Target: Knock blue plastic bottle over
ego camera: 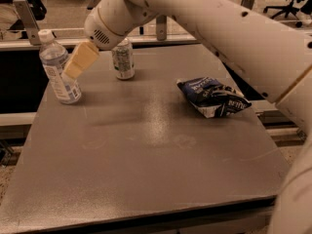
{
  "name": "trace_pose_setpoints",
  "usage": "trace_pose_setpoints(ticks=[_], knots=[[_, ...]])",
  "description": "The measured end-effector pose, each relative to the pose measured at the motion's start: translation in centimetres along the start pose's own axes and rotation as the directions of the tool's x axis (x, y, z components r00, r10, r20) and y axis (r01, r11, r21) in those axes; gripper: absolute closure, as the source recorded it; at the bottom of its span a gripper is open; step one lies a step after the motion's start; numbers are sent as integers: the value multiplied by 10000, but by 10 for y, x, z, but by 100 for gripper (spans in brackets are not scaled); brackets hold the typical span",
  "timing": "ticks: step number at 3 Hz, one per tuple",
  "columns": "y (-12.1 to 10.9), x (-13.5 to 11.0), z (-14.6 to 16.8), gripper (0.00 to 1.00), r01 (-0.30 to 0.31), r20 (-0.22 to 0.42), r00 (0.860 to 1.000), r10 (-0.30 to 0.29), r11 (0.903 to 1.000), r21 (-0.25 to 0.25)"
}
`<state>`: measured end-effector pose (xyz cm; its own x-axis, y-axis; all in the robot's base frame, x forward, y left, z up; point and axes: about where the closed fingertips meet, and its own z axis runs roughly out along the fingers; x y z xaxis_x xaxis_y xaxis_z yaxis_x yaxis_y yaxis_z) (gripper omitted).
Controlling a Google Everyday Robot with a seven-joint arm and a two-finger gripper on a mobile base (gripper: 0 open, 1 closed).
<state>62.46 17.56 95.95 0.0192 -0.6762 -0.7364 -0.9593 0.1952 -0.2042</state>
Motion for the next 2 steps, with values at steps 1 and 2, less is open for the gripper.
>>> trace_pose_setpoints(ticks=[1, 2], knots=[[0, -11, 17, 0, -25, 32, 10000, 25, 10000, -83], [4, -22, 36, 0, -47, -16, 10000, 46, 9997, -244]])
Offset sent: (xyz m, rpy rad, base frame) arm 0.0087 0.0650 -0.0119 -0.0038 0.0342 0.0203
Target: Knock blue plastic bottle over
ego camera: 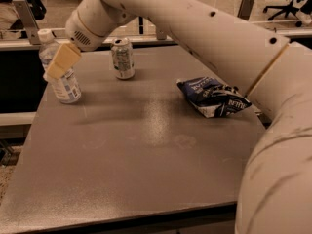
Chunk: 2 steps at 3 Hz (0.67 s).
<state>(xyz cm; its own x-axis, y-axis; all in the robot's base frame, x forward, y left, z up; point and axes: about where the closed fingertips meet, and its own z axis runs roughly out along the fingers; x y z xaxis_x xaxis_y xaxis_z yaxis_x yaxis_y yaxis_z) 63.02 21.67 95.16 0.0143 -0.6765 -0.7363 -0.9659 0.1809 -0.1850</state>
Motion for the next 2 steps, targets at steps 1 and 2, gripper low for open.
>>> trace_pose_setpoints(ticks=[1, 2], knots=[[9, -13, 17, 2, 64, -86, 9999, -66, 9997, -239], [15, -19, 26, 21, 141, -244, 9996, -151, 9991, -399]])
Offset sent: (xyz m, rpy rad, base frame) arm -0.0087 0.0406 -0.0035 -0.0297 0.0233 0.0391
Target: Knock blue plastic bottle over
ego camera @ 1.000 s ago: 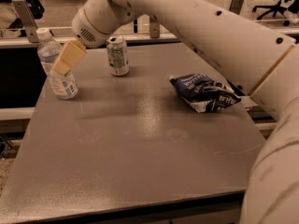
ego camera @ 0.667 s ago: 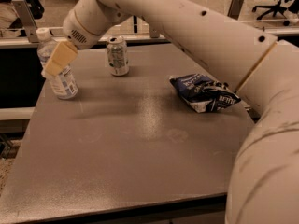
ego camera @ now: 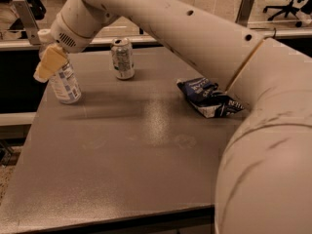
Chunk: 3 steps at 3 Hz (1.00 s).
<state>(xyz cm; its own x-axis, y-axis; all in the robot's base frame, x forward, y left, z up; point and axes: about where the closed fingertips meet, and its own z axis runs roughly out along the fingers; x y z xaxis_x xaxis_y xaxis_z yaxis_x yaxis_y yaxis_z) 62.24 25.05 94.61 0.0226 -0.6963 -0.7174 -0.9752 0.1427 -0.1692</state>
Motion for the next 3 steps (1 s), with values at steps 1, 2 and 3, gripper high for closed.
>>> trace_pose_setpoints(ticks=[1, 2, 3], knots=[[2, -1, 3, 51, 91, -221, 9997, -93, 9999, -51], [0, 0, -19, 84, 470, -419, 9980, -465, 9989, 93], [0, 4, -52, 100, 1050, -666, 9923, -1047, 9945, 16]])
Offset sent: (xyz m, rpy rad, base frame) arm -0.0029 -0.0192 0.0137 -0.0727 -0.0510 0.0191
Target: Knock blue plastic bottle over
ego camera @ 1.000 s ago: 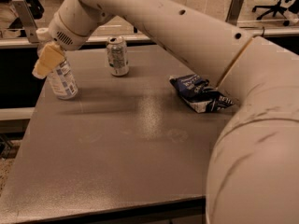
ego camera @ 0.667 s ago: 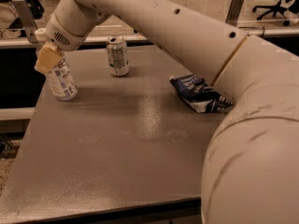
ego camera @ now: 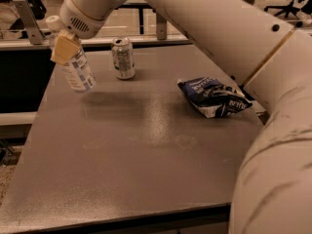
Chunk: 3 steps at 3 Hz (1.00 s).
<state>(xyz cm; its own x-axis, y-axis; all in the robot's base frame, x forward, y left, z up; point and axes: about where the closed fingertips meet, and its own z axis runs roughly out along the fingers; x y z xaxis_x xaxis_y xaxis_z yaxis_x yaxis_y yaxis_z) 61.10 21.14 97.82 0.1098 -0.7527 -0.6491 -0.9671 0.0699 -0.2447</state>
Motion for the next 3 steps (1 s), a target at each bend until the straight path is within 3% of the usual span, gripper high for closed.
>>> trace_pose_setpoints(ticks=[1, 2, 3], knots=[[8, 21, -36, 100, 746, -713, 9946, -759, 9970, -213], [21, 44, -61, 100, 1503, -1594, 9742, -1595, 9863, -682], [32, 66, -74, 100, 2110, -2354, 9421, -2388, 9678, -1371]])
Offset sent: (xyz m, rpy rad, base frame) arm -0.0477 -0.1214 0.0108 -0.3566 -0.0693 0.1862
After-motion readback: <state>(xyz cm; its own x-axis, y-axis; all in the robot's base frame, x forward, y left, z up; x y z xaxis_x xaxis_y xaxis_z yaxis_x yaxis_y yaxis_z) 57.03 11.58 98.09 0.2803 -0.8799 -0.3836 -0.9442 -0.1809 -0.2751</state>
